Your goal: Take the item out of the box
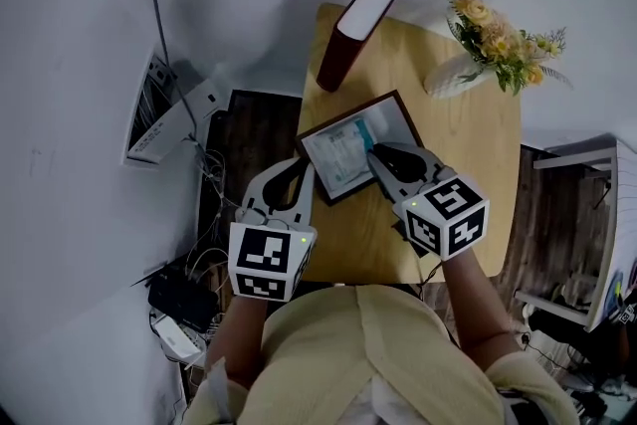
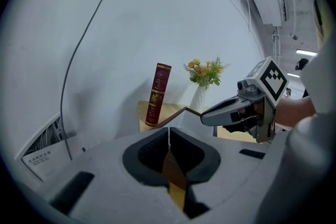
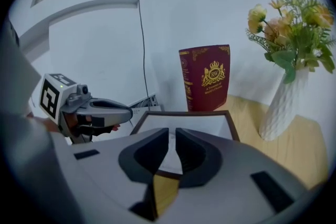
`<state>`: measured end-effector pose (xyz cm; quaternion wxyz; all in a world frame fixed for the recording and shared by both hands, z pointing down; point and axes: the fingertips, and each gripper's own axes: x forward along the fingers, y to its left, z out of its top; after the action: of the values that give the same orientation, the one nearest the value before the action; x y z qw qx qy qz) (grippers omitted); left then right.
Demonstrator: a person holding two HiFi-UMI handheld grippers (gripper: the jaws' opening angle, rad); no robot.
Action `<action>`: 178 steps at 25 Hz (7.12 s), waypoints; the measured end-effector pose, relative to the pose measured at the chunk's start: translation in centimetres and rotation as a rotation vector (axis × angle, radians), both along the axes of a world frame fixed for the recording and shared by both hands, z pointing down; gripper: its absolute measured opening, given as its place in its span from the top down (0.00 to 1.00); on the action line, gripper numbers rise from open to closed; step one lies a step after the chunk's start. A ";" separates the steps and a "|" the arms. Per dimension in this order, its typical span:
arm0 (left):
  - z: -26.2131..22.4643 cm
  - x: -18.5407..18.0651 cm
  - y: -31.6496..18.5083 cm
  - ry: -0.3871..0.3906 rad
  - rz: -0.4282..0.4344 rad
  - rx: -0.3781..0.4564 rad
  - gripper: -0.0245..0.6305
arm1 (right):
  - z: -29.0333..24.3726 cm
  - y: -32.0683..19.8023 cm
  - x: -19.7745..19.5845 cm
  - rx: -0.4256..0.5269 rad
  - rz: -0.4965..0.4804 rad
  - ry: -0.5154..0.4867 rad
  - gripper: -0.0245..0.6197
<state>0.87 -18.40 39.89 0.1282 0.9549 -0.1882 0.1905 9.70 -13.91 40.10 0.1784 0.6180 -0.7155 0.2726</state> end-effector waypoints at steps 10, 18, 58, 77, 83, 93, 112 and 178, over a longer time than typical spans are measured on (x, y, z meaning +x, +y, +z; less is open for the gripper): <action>0.2 1.1 -1.0 -0.013 0.116 0.012 0.92 | 1.9 -1.1 1.2 -0.151 0.047 0.037 0.91; 0.2 1.5 -2.5 -0.006 0.134 0.014 0.92 | 2.9 -1.9 1.1 -0.208 0.057 0.043 0.91; 1.8 1.7 -5.7 0.060 0.125 -0.013 0.92 | 10.4 -2.2 1.6 -0.845 -0.115 0.026 0.51; 1.3 1.9 -5.6 0.068 0.129 0.004 0.92 | 10.9 -2.7 0.2 -0.804 -0.212 -0.020 0.50; 1.5 1.2 -5.6 0.048 0.116 0.010 0.92 | 10.1 -3.1 0.0 -0.746 -0.203 -0.061 0.51; 1.1 1.1 -5.5 0.051 0.114 0.017 0.92 | 9.6 -2.9 2.1 -0.750 -0.090 0.055 0.51; 0.8 1.5 -5.4 0.112 0.114 0.000 0.92 | 10.6 -3.0 2.9 -0.836 0.041 0.003 0.51; -4.9 -0.7 3.5 0.049 -0.120 0.049 0.92 | -5.1 3.3 -2.0 0.064 -0.139 -0.137 0.92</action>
<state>0.19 -14.86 34.95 0.1203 0.9491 -0.2467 0.1545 7.70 -10.62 34.95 0.1279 0.5521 -0.7756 0.2781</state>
